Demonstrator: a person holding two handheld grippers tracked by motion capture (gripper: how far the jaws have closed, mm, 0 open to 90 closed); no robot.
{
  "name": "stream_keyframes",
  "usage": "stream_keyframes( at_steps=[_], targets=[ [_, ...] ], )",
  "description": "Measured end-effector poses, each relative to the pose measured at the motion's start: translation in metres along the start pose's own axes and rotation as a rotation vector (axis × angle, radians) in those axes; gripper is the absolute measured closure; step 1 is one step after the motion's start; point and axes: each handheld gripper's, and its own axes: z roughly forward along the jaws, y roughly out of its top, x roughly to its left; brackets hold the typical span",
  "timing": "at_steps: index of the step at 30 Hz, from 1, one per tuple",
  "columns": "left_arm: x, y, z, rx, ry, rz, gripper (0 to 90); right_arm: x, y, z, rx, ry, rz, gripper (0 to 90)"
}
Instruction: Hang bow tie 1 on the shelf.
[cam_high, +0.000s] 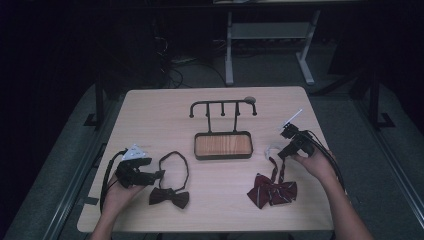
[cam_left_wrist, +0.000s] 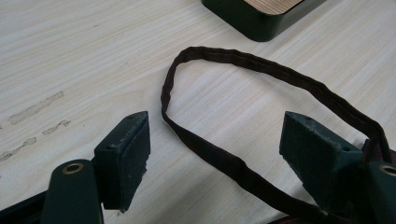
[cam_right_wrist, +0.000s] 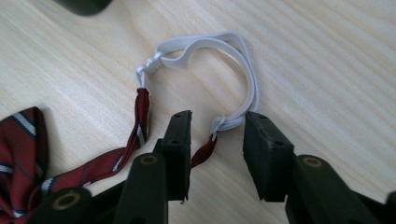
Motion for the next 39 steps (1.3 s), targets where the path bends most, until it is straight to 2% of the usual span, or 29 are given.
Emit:
stream_keyframes(
  at_steps=[8, 20, 27, 35, 39],
  targets=[
    [0.0, 0.0, 0.0, 0.001, 0.0, 0.002, 25.0, 0.001, 0.002, 0.004, 0.022, -0.025, -0.002, 66.9],
    [-0.001, 0.0, 0.001, 0.001, -0.004, -0.002, 25.0, 0.007, 0.005, 0.001, 0.017, -0.02, -0.01, 64.2],
    [-0.001, 0.0, 0.001, -0.002, -0.004, -0.001, 25.0, 0.007, 0.005, 0.002, 0.019, -0.016, -0.003, 63.4],
    [-0.001, 0.0, 0.002, 0.001, -0.005, 0.004, 25.1, 0.009, 0.008, 0.006, 0.038, -0.036, -0.014, 63.7],
    [-0.001, 0.0, 0.001, -0.003, -0.006, -0.003, 25.1, 0.011, 0.007, -0.001, -0.001, -0.027, -0.009, 63.1]
  ],
)
